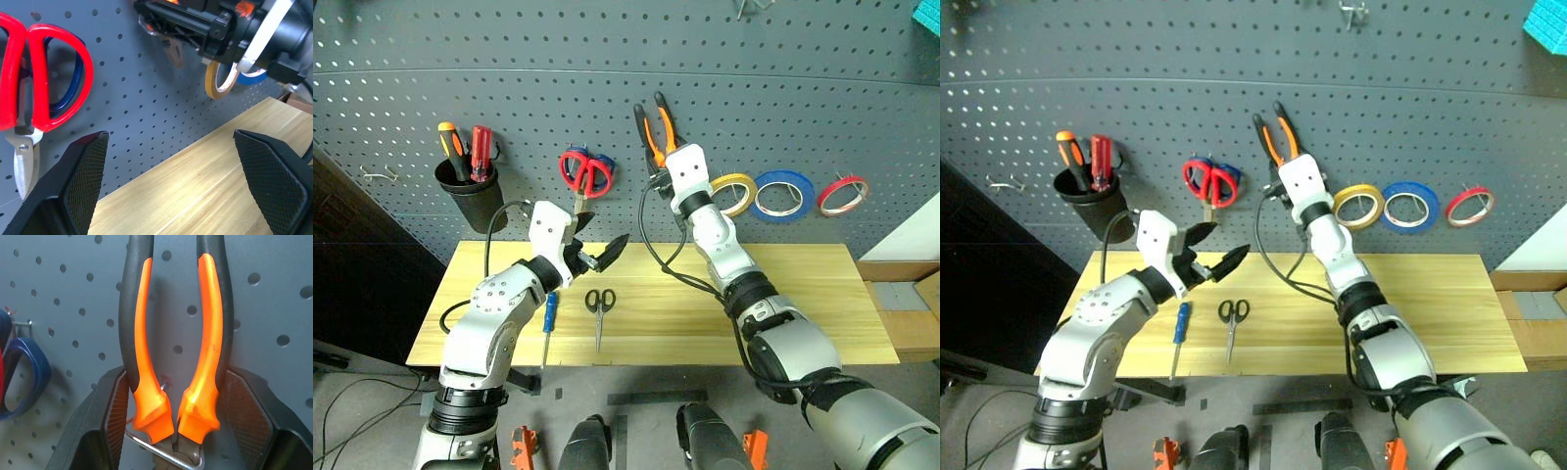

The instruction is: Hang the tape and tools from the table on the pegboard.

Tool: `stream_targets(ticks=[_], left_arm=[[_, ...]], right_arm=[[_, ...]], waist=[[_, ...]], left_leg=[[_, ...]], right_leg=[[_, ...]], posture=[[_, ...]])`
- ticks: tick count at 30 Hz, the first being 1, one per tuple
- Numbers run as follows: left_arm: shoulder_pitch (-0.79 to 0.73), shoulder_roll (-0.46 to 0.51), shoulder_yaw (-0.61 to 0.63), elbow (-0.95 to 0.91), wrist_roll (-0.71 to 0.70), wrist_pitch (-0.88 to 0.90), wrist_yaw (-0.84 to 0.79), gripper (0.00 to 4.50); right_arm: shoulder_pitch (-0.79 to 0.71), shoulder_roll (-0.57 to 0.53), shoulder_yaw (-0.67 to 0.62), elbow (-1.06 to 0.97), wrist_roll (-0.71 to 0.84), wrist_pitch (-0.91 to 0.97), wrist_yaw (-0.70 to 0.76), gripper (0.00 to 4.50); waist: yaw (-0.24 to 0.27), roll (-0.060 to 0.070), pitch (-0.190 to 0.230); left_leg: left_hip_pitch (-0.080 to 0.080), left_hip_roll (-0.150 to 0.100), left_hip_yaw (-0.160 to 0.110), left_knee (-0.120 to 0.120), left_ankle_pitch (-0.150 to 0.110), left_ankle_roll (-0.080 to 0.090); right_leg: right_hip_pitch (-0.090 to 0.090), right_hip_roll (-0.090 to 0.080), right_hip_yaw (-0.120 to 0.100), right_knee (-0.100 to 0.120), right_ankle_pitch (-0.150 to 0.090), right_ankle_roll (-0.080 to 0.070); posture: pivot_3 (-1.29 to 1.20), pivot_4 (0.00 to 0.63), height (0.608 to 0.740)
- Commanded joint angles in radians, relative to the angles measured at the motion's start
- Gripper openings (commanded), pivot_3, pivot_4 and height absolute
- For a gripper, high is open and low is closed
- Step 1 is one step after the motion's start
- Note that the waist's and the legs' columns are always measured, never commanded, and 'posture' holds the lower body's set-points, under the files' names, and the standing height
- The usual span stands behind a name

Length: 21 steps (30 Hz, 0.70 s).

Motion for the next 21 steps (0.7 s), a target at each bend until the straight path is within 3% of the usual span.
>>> stream_targets(ticks=[1,4,10,15,21], left_arm=[[0.004,-0.004,0.006,-0.007,0.018,-0.027,0.019,4.35],[0.008,-0.004,0.009,0.003,0.031,-0.016,0.036,4.35],[0.036,-0.015,0.032,0.018,0.005,0.038,0.064,4.42],[0.072,-0.032,0.055,0.007,-0.010,0.115,0.106,4.42],[0.185,-0.071,0.026,-0.016,0.045,0.371,0.280,4.42]], right_arm=[[0.024,0.015,-0.027,-0.098,0.042,0.056,0.023,2.58],[0.077,0.022,-0.025,-0.195,0.059,0.150,0.054,2.58],[0.231,0.010,-0.006,-0.443,0.080,0.402,0.134,4.49],[0.367,-0.010,0.028,-0.694,0.108,0.628,0.231,4.49],[0.552,-0.133,0.150,-1.080,0.236,0.964,0.505,4.49]], waist=[[0.000,0.000,0.000],[0.001,0.000,0.000],[0.001,0.000,0.000],[-0.001,0.000,0.000],[-0.001,0.000,0.000]], left_leg=[[0.000,0.000,0.000,0.000,0.000,0.000],[0.000,0.000,0.000,0.000,0.000,0.000],[0.000,0.000,0.000,0.000,0.000,0.000],[0.000,0.000,0.000,0.001,0.000,0.000],[0.001,0.000,0.000,0.001,0.000,0.000]], right_leg=[[0.000,0.000,0.000,0.000,0.000,0.000],[0.000,0.000,0.000,0.000,0.000,0.000],[0.001,0.000,0.000,0.000,0.000,0.000],[0.000,0.000,0.000,0.000,0.000,0.000],[0.001,0.000,0.000,0.000,-0.001,0.002]], posture=[[-0.01,0.211,0.740],[-0.02,0.210,0.740],[-0.02,0.208,0.740],[-0.04,0.204,0.740],[-0.05,0.206,0.740]])
